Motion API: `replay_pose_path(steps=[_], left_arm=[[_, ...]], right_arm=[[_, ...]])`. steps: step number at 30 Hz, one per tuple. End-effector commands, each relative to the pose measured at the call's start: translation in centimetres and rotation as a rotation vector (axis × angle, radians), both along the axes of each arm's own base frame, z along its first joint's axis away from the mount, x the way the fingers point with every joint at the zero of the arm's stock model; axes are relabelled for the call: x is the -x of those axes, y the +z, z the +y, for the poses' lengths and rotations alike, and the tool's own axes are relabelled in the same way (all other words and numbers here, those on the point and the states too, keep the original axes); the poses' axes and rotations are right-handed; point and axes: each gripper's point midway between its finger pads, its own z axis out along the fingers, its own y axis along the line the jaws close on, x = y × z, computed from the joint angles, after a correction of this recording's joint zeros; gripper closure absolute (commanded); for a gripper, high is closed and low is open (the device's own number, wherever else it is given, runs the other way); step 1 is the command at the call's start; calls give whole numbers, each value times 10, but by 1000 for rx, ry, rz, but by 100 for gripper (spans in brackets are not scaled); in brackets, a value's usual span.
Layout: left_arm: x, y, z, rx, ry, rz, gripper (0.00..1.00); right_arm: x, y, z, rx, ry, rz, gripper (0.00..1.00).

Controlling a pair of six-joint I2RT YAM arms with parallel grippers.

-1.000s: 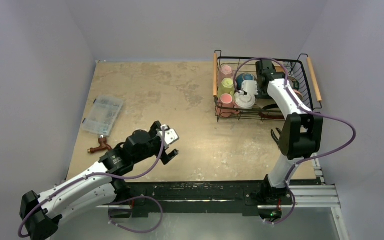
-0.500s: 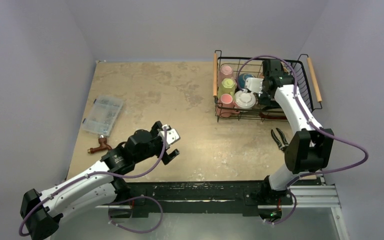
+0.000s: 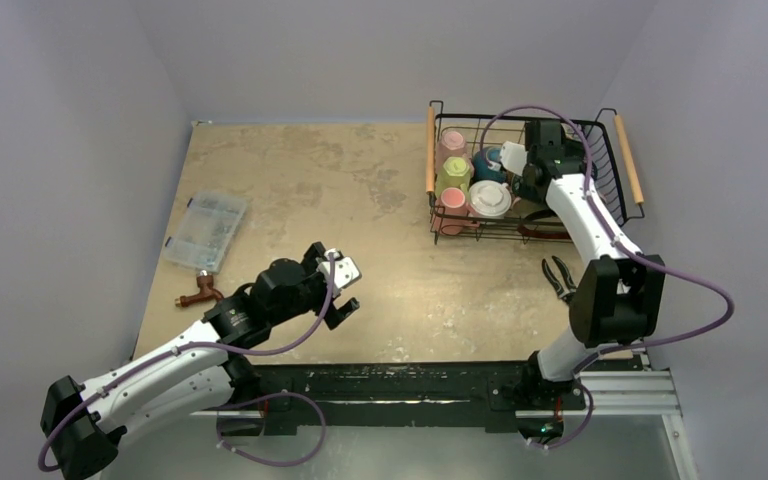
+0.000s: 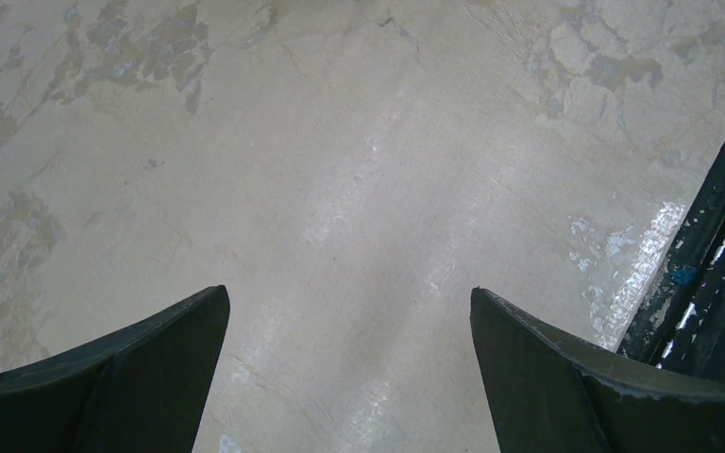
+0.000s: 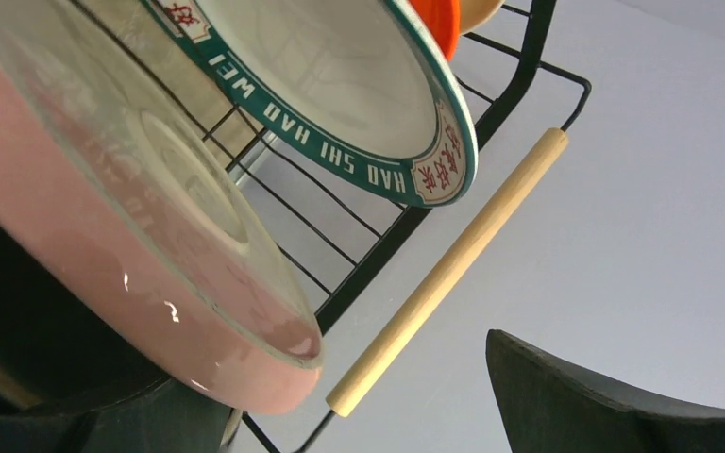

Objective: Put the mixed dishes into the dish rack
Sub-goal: Insert the plate into the dish rack.

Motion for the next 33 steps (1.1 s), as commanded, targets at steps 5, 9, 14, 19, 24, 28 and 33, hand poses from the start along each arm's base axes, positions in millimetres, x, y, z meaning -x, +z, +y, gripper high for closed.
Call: replay_pose_path(steps=[5, 9, 14, 19, 24, 28, 33], left_arm=[[-2, 9, -6, 39, 6, -6, 2], [-2, 6, -5, 28, 10, 3, 2], [-2, 3, -4, 19, 19, 14, 2], [-2, -4, -4, 7, 25, 33, 2], [0, -8, -2, 0, 28, 47, 2], [1, -9, -1, 0, 31, 57, 3], [-3, 0, 5, 4, 73, 42, 3]], right_arm=[[-25, 48, -6, -98, -170, -302, 1], [-27, 58, -9, -118, -241, -366, 1], [-24, 62, -4, -196, -254, -405, 1], [-15, 61, -1, -278, -299, -452, 1], [-7, 54, 5, -340, -300, -467, 1], [-2, 54, 14, -419, -287, -504, 1], [3, 59, 24, -515, -269, -547, 1]])
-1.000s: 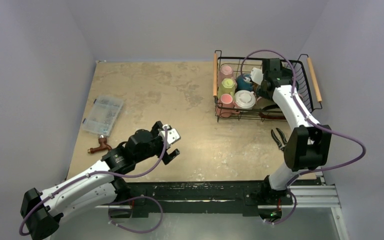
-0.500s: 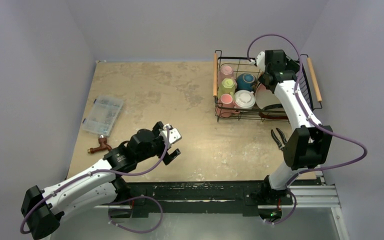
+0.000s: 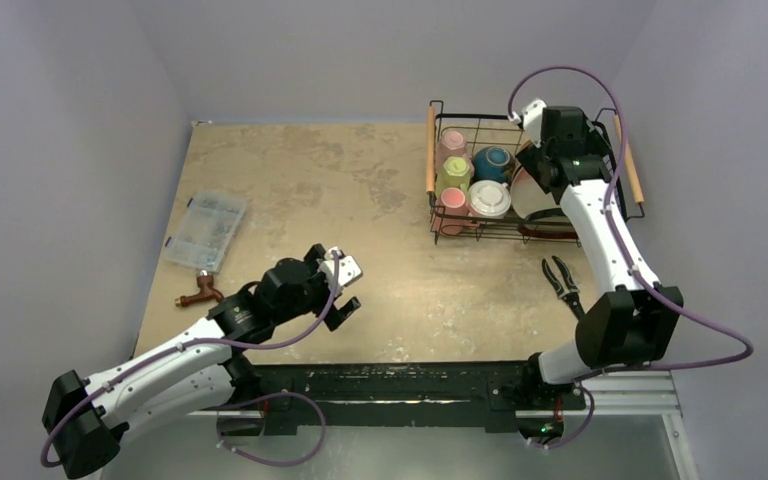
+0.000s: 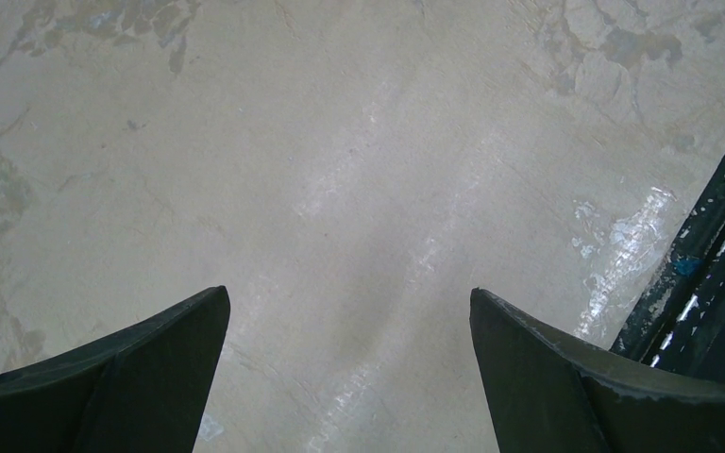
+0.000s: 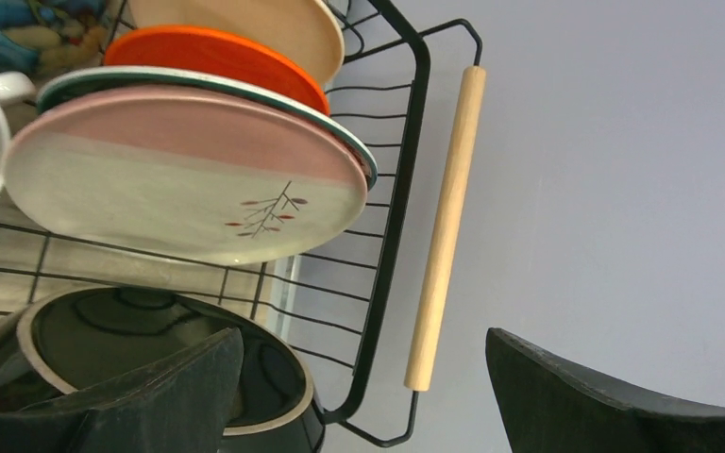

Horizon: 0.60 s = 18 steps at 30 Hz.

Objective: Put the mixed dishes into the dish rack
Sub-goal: Insert the plate into the dish rack, then reset both arms

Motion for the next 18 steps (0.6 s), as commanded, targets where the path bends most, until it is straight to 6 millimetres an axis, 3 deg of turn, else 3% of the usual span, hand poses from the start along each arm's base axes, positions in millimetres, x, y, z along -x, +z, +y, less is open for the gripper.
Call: replay_pose_path(steps=[1, 5, 9, 13, 18], left_arm=[[-6, 20, 2, 35, 49, -28, 3], [-10, 43, 3, 69, 96, -27, 3], [-13, 78, 2, 140, 136, -35, 3], [-15, 107, 6, 210, 196, -32, 3], [-16, 138, 8, 300, 247, -38, 3]], right_arm=[[0, 17, 13, -129, 19, -138, 1], [0, 32, 28, -253, 43, -227, 1], [3, 62, 62, -440, 176, -357, 1], [25, 106, 98, -663, 306, -531, 1], [64, 146, 119, -965, 291, -682, 1]])
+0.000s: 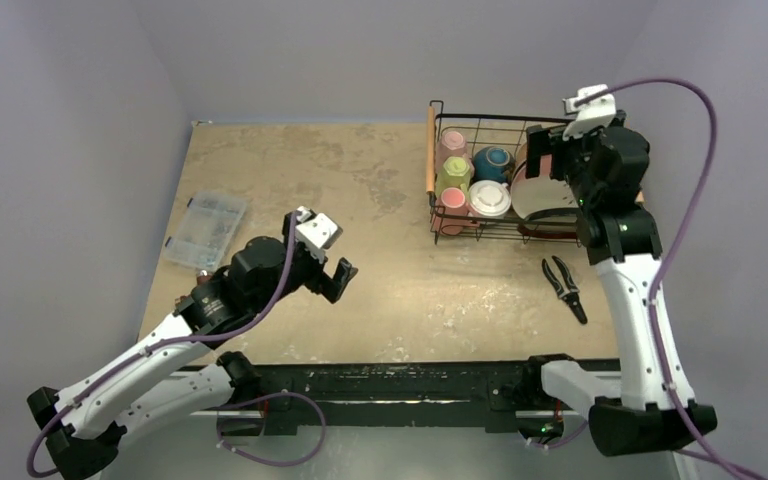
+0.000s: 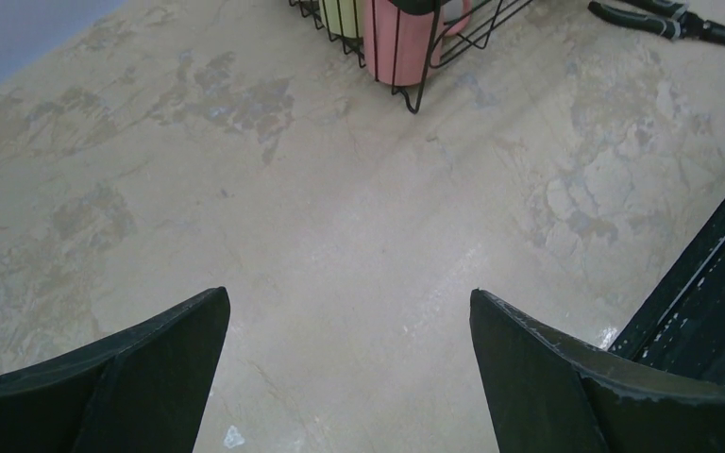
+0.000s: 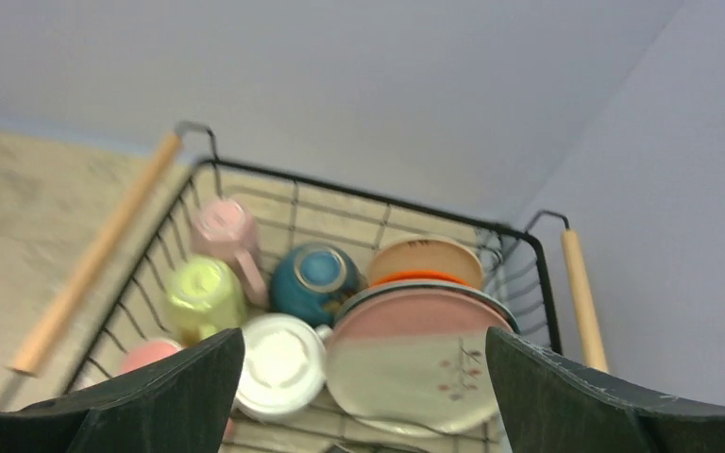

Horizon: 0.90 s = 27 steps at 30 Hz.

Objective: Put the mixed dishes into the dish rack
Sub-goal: Reset both arms

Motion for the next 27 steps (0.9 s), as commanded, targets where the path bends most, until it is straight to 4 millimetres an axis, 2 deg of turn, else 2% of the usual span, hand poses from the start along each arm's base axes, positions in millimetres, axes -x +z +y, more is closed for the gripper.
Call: replay_pose_path(steps=[1, 5, 6, 9, 13, 17, 20, 23, 27], left_arm=[[-2, 38, 6, 119, 89, 0, 2], [0, 62, 16, 161, 140, 9, 1], [0, 68, 18, 171, 148, 10, 1], [4, 85, 28, 201, 182, 13, 1], [14, 91, 50, 282, 265, 34, 0], [34, 96, 71, 429, 289, 32, 0], [49, 99, 84, 518, 285, 39, 0], [64, 99, 99, 562, 295, 60, 0], [81, 105, 117, 597, 293, 66, 0]], right_arm=[[30, 52, 36, -347, 102, -155, 1], [65, 71, 51, -510, 146, -165, 1], [74, 74, 56, -518, 180, -156, 1], [99, 77, 57, -498, 200, -147, 1], [132, 69, 42, -495, 127, -169, 1], [170, 60, 27, -536, 53, -230, 1], [201, 54, 23, -585, 36, -266, 1], [216, 44, 13, -629, -27, -276, 1], [229, 37, 10, -672, -50, -281, 1]])
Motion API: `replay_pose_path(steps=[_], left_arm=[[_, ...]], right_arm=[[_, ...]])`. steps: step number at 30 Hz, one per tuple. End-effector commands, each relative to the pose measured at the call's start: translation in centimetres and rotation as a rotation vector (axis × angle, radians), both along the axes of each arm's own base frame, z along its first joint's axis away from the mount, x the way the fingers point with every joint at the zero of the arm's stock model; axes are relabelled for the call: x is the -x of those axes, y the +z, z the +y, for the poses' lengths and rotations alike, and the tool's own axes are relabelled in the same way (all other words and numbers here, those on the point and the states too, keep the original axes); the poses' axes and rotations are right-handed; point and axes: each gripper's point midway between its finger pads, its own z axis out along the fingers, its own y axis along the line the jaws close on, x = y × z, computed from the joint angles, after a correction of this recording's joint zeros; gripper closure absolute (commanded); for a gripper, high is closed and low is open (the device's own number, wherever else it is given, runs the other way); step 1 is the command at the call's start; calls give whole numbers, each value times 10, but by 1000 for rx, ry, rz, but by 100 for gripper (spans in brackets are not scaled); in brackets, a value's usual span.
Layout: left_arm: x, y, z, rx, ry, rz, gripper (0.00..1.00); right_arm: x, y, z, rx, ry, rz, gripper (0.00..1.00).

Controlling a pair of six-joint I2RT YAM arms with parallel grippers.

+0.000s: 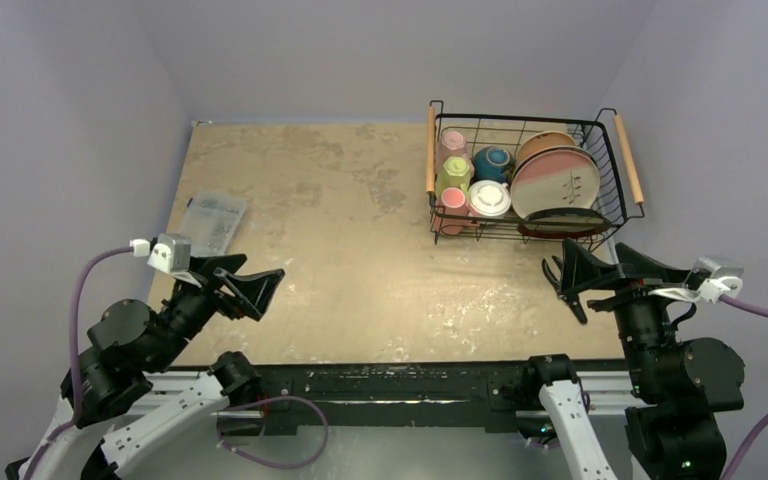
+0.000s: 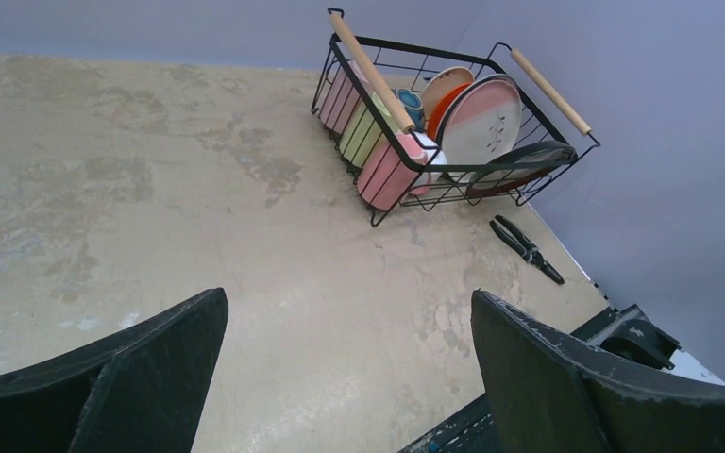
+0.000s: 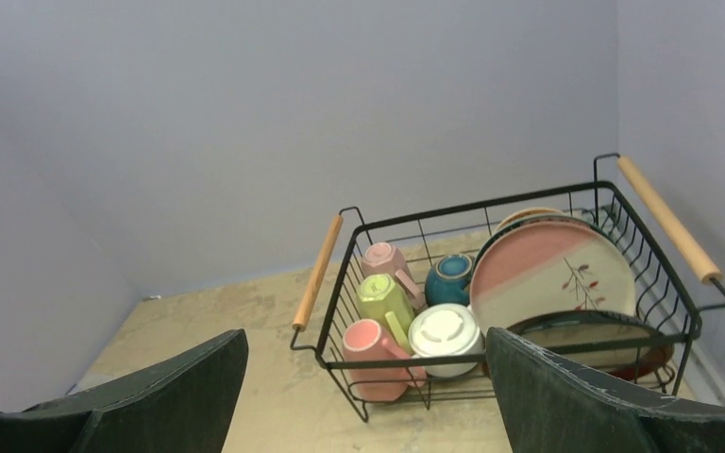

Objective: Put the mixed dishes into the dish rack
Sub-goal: Reset both arms

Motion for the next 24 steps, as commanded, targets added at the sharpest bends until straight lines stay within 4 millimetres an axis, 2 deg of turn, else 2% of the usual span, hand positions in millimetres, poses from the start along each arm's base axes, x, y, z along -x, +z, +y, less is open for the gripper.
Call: replay_pose_path(steps=[1, 9, 20, 24], left_arm=[[17, 2, 17, 52, 7, 40, 0], [32, 15, 44, 118, 41, -15, 0], [34, 15, 52, 128, 67, -12, 0], [34, 13, 56, 135, 82, -16, 0]], right_arm=[[-2, -26, -8, -96, -53, 91, 1], [9, -19, -7, -139, -48, 40, 1], [20, -7, -14, -158, -79, -12, 1], [15, -15, -12, -132, -71, 24, 1]])
